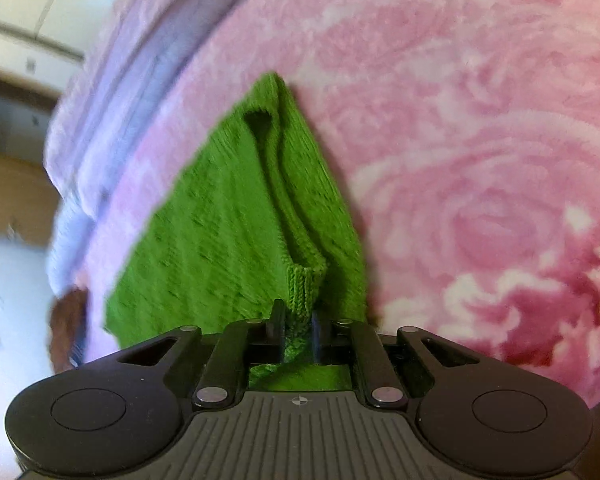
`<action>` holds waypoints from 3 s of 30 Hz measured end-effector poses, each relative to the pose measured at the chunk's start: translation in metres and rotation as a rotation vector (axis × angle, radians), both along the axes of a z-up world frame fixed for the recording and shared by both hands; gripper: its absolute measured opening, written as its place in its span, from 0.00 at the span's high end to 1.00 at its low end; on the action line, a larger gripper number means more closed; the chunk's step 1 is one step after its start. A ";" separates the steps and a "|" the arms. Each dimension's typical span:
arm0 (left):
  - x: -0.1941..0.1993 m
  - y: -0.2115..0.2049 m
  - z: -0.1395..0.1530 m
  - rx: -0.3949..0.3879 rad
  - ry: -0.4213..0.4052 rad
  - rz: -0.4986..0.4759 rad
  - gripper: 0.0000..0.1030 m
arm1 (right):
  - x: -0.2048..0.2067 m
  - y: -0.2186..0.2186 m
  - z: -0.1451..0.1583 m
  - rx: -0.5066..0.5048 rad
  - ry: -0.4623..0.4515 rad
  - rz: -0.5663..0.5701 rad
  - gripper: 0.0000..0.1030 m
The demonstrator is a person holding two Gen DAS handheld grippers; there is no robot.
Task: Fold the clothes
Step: 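Lift the shoulders with both grippers and fold them over onto the hem, then lay the folded edge down and open both grippers, then pull both grippers back above the half-folded vest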
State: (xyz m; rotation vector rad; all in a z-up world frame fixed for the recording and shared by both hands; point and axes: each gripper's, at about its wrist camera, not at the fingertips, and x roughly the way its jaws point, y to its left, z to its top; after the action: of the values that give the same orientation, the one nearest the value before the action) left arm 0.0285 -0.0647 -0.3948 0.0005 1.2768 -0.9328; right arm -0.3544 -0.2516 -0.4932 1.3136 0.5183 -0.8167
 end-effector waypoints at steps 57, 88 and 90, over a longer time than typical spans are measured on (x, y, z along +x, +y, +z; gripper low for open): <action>-0.082 -0.015 0.142 0.282 -0.351 -0.293 0.82 | 0.070 0.046 0.155 -0.332 0.399 0.514 0.60; -0.208 0.082 0.284 0.238 -0.480 -0.288 0.62 | -0.021 0.165 0.287 -0.360 0.343 0.555 0.59; -0.209 0.080 0.285 0.237 -0.485 -0.295 0.62 | -0.022 0.166 0.289 -0.363 0.341 0.553 0.59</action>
State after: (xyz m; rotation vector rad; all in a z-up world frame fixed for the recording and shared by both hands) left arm -0.1803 0.0155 -0.1099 0.5816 0.9364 -0.9518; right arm -0.3762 -0.0856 -0.2046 0.6458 0.9076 -0.6278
